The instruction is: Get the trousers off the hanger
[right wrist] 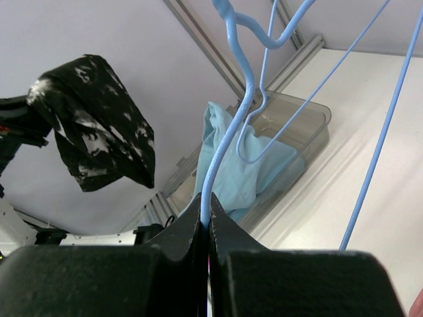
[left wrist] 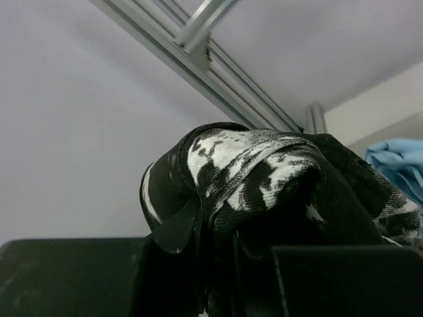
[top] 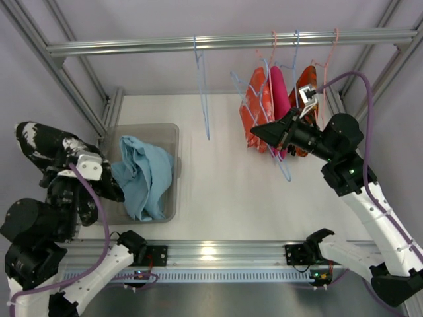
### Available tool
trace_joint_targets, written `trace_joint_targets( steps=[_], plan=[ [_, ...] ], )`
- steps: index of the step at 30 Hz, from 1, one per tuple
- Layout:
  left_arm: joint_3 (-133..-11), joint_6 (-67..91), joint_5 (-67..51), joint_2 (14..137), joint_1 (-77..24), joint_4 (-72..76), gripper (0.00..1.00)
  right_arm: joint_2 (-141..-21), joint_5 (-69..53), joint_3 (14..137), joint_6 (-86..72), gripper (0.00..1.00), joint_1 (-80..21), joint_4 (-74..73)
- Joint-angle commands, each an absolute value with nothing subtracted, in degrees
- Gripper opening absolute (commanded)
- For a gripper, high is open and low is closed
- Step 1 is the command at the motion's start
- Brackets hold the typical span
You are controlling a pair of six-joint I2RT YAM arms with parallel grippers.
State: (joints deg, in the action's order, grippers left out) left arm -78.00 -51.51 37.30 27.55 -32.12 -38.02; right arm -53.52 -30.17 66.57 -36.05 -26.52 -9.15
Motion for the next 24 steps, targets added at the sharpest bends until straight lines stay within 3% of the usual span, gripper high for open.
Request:
trace_joint_targets(
  steps=[1, 4, 8, 12, 15, 20, 22, 23, 24],
  plan=[
    [-74.3, -48.7, 33.9, 27.2, -31.9, -45.4, 0.00, -54.3, -31.3, 69.7, -36.0, 0.00, -27.5, -7.1],
    [-62.9, -46.2, 30.1, 27.5, -32.0, -47.6, 0.00, -55.3, -31.2, 69.7, -36.6, 0.00, -27.6, -6.2],
    [-46.1, -43.0, 28.1, 27.7, -32.0, -38.4, 0.00, -55.8, -30.8, 69.7, -37.4, 0.00, -27.5, -5.5],
    [-34.2, -40.0, 24.2, 31.8, -31.2, -18.5, 0.00, -56.4, -31.0, 70.9, -37.5, 0.00, -27.5, -5.1],
    [-34.5, -33.7, 16.9, 39.6, -27.4, -12.2, 0.00, -57.0, -31.5, 71.8, -37.4, 0.00, -27.6, -5.1],
    [-45.2, -18.1, -6.8, 52.6, -9.7, -16.6, 0.00, -57.0, -31.7, 71.1, -37.9, 0.00, -27.9, -4.4],
    [-51.9, -15.7, -13.5, 53.7, -4.9, -22.5, 0.09, -57.0, -31.2, 71.4, -37.9, 0.00, -28.1, -5.0],
    [-53.8, -14.7, -18.9, 53.2, -4.2, -24.3, 0.17, -56.9, -30.9, 71.5, -37.7, 0.00, -28.6, -5.4],
    [-55.3, -13.9, -20.8, 52.2, -4.0, -25.7, 0.32, -56.8, -29.9, 71.6, -37.8, 0.00, -29.0, -6.4]
  ],
)
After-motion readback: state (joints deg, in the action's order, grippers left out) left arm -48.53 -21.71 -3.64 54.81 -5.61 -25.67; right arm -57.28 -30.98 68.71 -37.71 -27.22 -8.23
